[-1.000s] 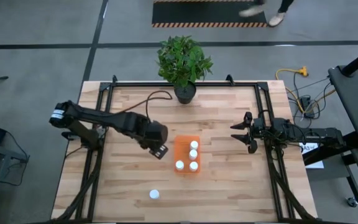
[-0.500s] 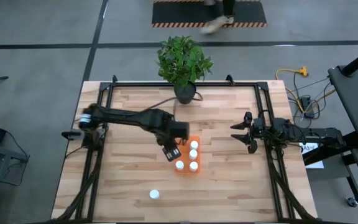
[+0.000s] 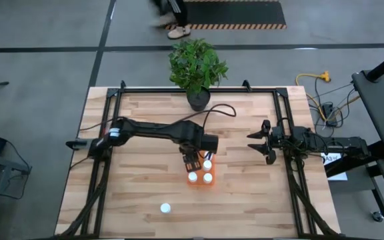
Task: Pick and place pill bottles into a basket
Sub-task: Put the white pill bottle into the orange bin
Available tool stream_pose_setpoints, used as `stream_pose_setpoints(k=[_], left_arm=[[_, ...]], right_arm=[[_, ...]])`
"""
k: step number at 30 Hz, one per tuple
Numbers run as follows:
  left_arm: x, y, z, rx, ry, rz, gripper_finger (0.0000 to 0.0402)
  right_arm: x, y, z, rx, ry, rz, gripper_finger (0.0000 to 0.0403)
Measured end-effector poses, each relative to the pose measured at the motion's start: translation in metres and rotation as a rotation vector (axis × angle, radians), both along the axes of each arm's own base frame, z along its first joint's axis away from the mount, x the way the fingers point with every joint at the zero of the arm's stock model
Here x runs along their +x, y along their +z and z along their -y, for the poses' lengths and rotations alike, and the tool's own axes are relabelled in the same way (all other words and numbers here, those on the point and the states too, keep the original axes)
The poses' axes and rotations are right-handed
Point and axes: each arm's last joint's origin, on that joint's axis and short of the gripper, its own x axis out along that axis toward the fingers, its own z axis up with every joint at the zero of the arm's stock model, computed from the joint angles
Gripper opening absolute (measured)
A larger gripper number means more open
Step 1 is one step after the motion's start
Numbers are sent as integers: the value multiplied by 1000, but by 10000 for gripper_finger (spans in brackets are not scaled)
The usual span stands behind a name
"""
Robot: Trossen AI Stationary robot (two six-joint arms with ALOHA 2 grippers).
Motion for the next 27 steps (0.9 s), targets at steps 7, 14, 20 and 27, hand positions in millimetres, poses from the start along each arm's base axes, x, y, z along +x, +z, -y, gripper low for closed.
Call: stream_pose_setpoints(k=[7,14,20,27], left_arm=[[3,-11,-7,23,3,-9,137],[10,-22,-15,25,25,31,137],[9,-41,-17,28,28,-19,137],[9,-59,-17,29,26,-39,137]], right_arm=[[0,0,0,0,0,0,192],[0,0,0,0,0,0,192],[0,0,0,0,0,-1,192],[0,0,0,0,0,-1,192]])
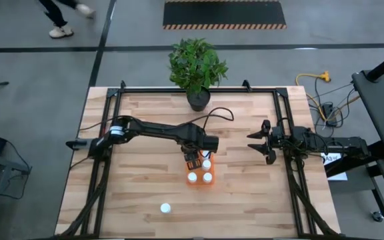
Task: Pick and place pill bottles into a basket
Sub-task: Put the white pill bottle into the orange bin
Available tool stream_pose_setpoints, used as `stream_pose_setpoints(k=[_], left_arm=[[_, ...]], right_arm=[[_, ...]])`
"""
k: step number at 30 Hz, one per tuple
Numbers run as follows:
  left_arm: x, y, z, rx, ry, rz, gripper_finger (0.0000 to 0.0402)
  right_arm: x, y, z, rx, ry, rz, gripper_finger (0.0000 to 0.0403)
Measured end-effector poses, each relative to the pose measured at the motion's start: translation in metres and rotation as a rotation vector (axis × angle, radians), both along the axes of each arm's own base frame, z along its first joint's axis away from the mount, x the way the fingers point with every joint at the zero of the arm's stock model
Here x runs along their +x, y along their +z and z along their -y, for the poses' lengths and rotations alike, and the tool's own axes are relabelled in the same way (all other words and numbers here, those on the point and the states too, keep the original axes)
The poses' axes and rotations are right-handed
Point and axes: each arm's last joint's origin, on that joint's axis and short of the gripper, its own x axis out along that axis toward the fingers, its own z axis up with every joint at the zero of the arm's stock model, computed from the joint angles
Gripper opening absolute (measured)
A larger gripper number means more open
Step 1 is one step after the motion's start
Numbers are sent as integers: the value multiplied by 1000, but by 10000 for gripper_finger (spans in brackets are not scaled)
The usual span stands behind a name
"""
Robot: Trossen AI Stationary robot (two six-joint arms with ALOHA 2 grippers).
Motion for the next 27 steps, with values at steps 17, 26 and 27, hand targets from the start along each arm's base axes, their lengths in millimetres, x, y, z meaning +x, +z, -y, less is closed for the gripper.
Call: stream_pose_setpoints(k=[17,26,27], left_arm=[[-2,-7,-2,12,5,-20,152],[-1,-6,-2,11,0,-13,153],[-1,-6,-2,11,0,-13,154]], right_arm=[[0,0,0,0,0,0,192],[0,0,0,0,0,0,192],[0,0,0,0,1,0,192]])
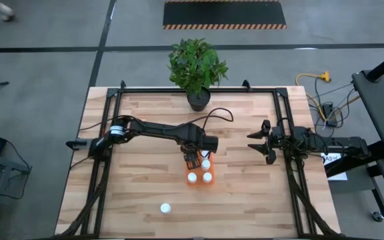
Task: Pick and place pill bottles into a basket
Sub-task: Put the white pill bottle into the orange bin
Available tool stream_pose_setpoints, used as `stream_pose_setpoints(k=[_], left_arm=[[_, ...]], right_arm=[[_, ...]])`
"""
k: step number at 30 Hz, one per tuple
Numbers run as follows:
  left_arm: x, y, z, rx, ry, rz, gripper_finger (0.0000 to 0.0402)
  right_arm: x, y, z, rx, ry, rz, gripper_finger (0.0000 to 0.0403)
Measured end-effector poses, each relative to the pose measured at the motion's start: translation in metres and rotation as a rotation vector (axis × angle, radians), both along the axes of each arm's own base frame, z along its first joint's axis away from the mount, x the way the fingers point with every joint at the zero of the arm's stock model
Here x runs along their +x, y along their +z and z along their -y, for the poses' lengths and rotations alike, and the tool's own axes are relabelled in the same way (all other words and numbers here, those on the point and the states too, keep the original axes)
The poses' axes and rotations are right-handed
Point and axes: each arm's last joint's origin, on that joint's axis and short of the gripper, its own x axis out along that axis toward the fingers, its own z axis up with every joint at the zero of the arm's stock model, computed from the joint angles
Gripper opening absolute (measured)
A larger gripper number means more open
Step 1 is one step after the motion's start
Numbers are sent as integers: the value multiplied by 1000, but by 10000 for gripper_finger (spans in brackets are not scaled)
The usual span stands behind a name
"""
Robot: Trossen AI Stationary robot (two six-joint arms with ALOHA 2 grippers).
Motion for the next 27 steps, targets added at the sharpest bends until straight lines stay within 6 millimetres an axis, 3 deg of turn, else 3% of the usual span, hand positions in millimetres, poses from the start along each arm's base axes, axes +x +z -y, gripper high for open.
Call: stream_pose_setpoints(k=[21,27], left_arm=[[0,0,0,0,-16,2,155],[0,0,0,0,-16,2,185]], right_arm=[[0,0,0,0,-1,0,192],[0,0,0,0,0,0,192]])
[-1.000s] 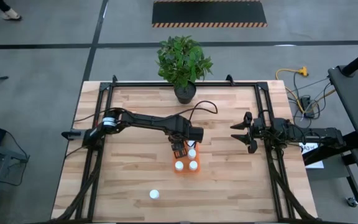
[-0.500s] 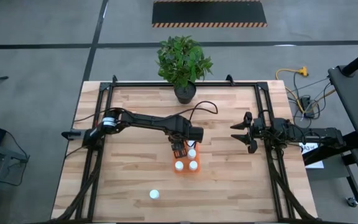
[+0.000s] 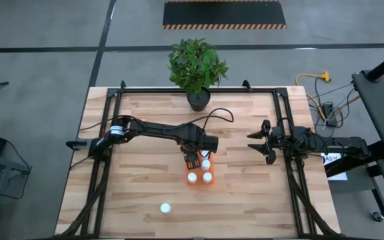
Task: Pick and place pill bottles into a basket
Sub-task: Put the white pill bottle into the orange bin
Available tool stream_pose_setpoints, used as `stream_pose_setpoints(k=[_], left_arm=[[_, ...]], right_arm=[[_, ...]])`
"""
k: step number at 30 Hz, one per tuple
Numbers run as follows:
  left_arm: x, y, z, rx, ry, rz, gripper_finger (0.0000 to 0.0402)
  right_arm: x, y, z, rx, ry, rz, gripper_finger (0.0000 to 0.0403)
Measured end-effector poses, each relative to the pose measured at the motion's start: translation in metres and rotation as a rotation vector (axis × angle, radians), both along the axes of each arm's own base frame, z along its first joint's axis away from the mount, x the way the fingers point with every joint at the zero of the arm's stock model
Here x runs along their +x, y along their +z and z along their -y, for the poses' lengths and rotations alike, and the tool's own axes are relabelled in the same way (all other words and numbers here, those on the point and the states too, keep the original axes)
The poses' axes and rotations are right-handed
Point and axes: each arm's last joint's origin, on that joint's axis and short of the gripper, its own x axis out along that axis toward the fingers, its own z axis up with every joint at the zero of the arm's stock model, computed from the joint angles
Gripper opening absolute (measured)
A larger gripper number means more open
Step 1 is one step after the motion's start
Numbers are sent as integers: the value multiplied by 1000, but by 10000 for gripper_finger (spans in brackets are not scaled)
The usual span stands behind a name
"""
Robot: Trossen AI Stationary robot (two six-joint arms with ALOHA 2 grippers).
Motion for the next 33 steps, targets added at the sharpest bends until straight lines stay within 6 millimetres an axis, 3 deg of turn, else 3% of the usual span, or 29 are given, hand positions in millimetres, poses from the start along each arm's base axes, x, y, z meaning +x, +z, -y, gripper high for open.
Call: stream_pose_setpoints(k=[7,21,28,33], left_arm=[[0,0,0,0,0,5,225],[1,2,0,-1,2,17,228],[2,18,2,-34,4,49,228],[-4,36,4,-110,121,104,228]], right_arm=[[0,0,0,0,0,0,192],[0,0,0,0,0,0,192],[0,0,0,0,0,0,192],[0,0,0,0,0,0,192]])
